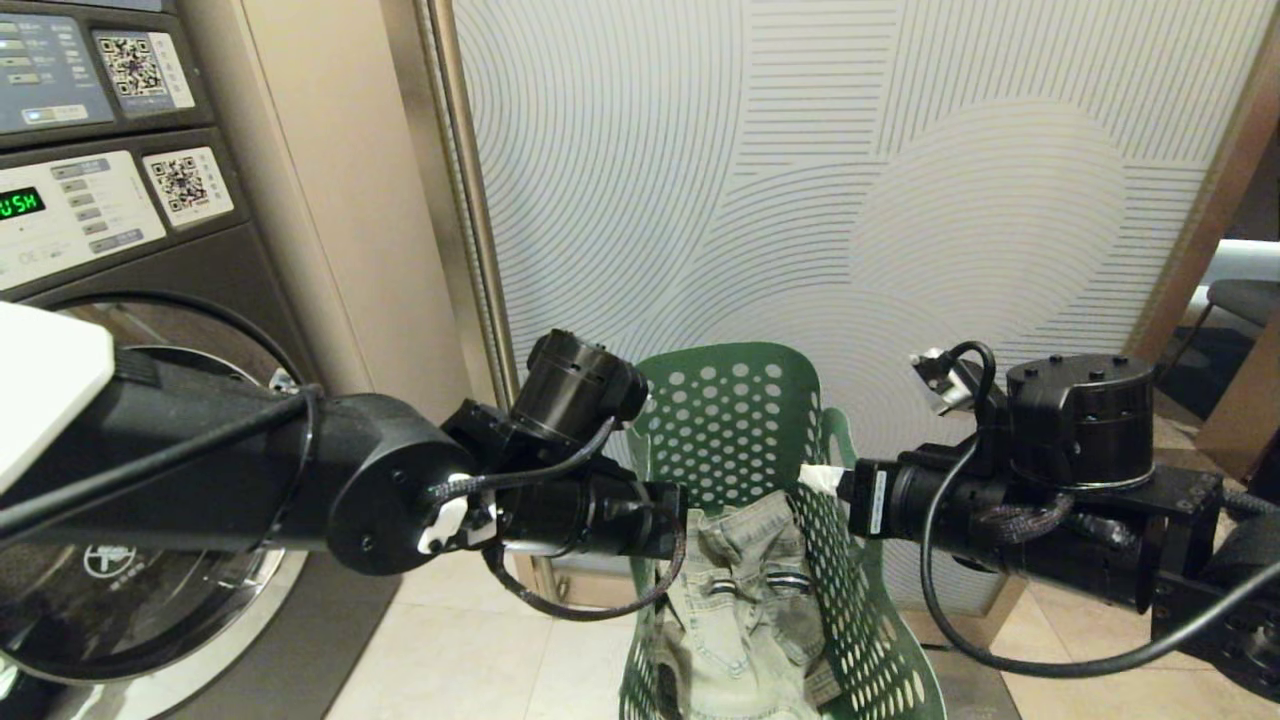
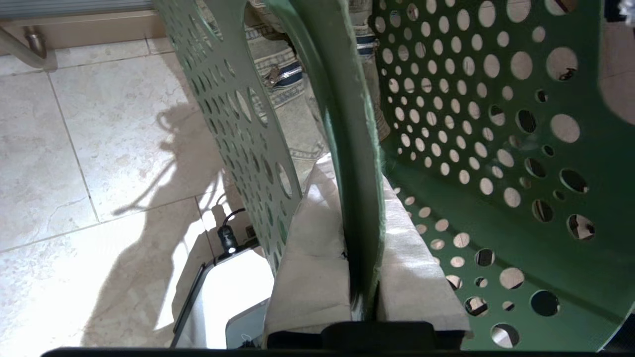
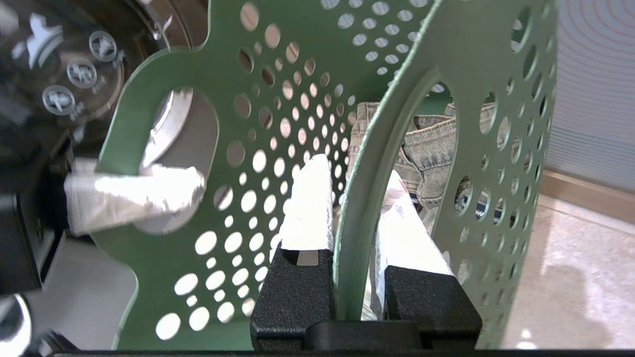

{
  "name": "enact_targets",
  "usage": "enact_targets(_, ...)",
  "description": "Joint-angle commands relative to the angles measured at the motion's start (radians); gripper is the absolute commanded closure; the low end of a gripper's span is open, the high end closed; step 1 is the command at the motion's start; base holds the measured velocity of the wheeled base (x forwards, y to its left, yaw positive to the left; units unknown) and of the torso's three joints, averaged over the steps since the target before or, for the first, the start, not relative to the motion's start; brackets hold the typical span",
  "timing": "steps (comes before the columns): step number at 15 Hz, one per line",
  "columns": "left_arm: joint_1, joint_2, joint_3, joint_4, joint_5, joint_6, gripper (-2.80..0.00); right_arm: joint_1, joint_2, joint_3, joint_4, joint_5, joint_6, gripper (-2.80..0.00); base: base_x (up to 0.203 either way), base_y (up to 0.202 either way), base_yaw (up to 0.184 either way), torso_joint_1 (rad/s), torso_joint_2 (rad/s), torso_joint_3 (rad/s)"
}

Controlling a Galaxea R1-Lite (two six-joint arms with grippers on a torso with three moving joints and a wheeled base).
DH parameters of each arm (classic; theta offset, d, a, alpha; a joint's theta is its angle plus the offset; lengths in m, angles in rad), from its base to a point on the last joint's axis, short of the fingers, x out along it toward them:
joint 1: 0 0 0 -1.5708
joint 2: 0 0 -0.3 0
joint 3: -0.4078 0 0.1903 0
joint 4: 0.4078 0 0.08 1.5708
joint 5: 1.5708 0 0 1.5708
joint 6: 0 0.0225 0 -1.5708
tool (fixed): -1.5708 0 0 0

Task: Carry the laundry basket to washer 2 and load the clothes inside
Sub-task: Pick up the clothes basket and put it beside the washing machine

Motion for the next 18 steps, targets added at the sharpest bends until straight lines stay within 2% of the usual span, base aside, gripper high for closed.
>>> enact_targets(1,-0.001,0.001,-0.001,0.0,0.0,-0.003,0.0,0.004,0.004,0.005,-0.005,0.0,-0.015,0.0,0.0,0.0,0.0,0.0,0.0,0.0)
enact_targets(10,-0.001,0.001,-0.001,0.0,0.001,-0.002,0.0,0.004,0.008,0.006,-0.005,0.0,-0.026,0.0,0.0,0.0,0.009,0.001,0.0,0.0)
enact_targets(18,-0.001,-0.002,0.001,0.0,0.001,-0.001,0.0,0.004,0.006,0.013,-0.008,0.0,-0.026,0.0,0.001,-0.007,0.171,0.0,0.0,0.003)
